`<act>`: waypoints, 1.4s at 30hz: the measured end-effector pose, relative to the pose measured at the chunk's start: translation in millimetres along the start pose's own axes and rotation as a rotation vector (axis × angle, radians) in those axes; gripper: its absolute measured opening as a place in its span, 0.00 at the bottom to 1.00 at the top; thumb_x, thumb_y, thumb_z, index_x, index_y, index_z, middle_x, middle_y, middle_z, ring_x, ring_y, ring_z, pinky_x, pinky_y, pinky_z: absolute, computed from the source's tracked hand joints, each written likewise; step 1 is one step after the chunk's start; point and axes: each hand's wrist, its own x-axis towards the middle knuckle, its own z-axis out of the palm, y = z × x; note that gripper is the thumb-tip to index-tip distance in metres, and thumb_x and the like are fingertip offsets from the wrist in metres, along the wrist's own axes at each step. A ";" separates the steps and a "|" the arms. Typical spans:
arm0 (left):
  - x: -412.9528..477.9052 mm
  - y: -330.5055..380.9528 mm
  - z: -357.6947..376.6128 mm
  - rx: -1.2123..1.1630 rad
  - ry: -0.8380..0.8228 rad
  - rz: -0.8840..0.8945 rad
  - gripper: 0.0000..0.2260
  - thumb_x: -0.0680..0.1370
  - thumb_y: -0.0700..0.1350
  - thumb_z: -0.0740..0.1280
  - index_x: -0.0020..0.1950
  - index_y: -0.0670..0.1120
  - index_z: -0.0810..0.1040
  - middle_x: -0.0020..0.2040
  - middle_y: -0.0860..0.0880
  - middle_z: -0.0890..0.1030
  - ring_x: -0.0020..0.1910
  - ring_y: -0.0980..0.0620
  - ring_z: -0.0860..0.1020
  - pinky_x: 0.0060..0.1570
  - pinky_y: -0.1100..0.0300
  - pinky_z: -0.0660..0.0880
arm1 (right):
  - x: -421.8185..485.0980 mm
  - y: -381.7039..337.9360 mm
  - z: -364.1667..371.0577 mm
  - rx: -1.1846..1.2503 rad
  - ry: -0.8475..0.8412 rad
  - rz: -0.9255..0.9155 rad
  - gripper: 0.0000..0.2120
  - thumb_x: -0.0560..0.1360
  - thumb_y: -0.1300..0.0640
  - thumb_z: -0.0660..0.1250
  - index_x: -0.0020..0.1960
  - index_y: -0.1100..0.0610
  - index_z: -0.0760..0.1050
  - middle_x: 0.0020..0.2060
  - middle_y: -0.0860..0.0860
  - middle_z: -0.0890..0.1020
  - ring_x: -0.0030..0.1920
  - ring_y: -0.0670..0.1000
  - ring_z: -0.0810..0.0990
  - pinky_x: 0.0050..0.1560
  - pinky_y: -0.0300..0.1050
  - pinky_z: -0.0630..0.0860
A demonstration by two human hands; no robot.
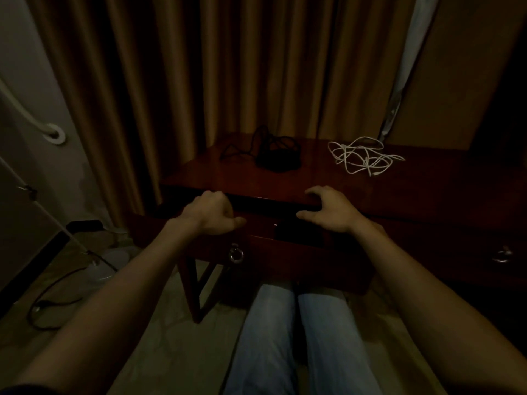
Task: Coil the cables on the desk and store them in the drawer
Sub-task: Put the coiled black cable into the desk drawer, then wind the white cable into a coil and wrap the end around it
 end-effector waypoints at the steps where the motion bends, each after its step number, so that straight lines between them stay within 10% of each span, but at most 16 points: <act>1: 9.0 1.9 -4.1 -0.043 0.017 0.003 0.20 0.77 0.60 0.70 0.36 0.45 0.82 0.32 0.48 0.80 0.31 0.51 0.79 0.31 0.58 0.74 | 4.7 2.0 -2.7 0.008 0.017 -0.001 0.34 0.76 0.46 0.74 0.76 0.57 0.68 0.71 0.56 0.71 0.72 0.56 0.70 0.68 0.44 0.67; 9: 111.2 48.7 -9.1 -0.131 0.042 0.139 0.08 0.79 0.55 0.70 0.54 0.53 0.81 0.52 0.52 0.81 0.53 0.51 0.80 0.53 0.51 0.80 | 64.9 42.6 -28.6 0.019 0.080 0.092 0.31 0.76 0.48 0.75 0.74 0.57 0.70 0.69 0.56 0.71 0.70 0.55 0.71 0.64 0.39 0.65; 17: 229.3 123.2 22.1 -0.348 0.054 0.308 0.16 0.79 0.48 0.70 0.66 0.50 0.76 0.55 0.54 0.78 0.52 0.55 0.79 0.53 0.56 0.79 | 145.7 126.5 -61.1 -0.019 0.476 0.412 0.30 0.73 0.49 0.75 0.71 0.58 0.71 0.70 0.61 0.68 0.72 0.63 0.67 0.69 0.53 0.68; 21: 274.7 151.1 51.1 -0.414 0.013 0.381 0.12 0.79 0.47 0.70 0.63 0.51 0.78 0.50 0.56 0.80 0.50 0.57 0.80 0.51 0.58 0.79 | 173.3 170.2 -56.8 0.004 0.392 0.546 0.24 0.77 0.51 0.71 0.67 0.61 0.72 0.66 0.62 0.75 0.66 0.64 0.74 0.62 0.52 0.73; 32: 305.3 179.2 85.8 -0.773 -0.029 0.331 0.12 0.83 0.49 0.65 0.66 0.55 0.74 0.50 0.54 0.83 0.42 0.56 0.84 0.50 0.55 0.82 | 194.9 182.9 -23.9 0.039 0.339 0.361 0.19 0.78 0.62 0.63 0.68 0.61 0.72 0.62 0.58 0.80 0.64 0.60 0.77 0.63 0.53 0.75; 38: 305.6 184.7 83.9 -0.810 -0.010 0.280 0.13 0.80 0.54 0.68 0.64 0.60 0.74 0.48 0.54 0.83 0.45 0.55 0.84 0.51 0.47 0.83 | 174.6 171.4 -32.8 0.097 0.046 0.038 0.20 0.71 0.59 0.64 0.63 0.53 0.76 0.57 0.50 0.78 0.60 0.53 0.77 0.59 0.52 0.77; 42: 308.4 188.2 76.2 -0.790 0.065 0.257 0.21 0.78 0.48 0.73 0.69 0.55 0.71 0.48 0.57 0.82 0.44 0.58 0.83 0.44 0.62 0.80 | 157.6 177.9 -52.8 0.180 0.145 -0.059 0.20 0.74 0.68 0.64 0.62 0.55 0.81 0.58 0.50 0.81 0.59 0.47 0.80 0.58 0.43 0.77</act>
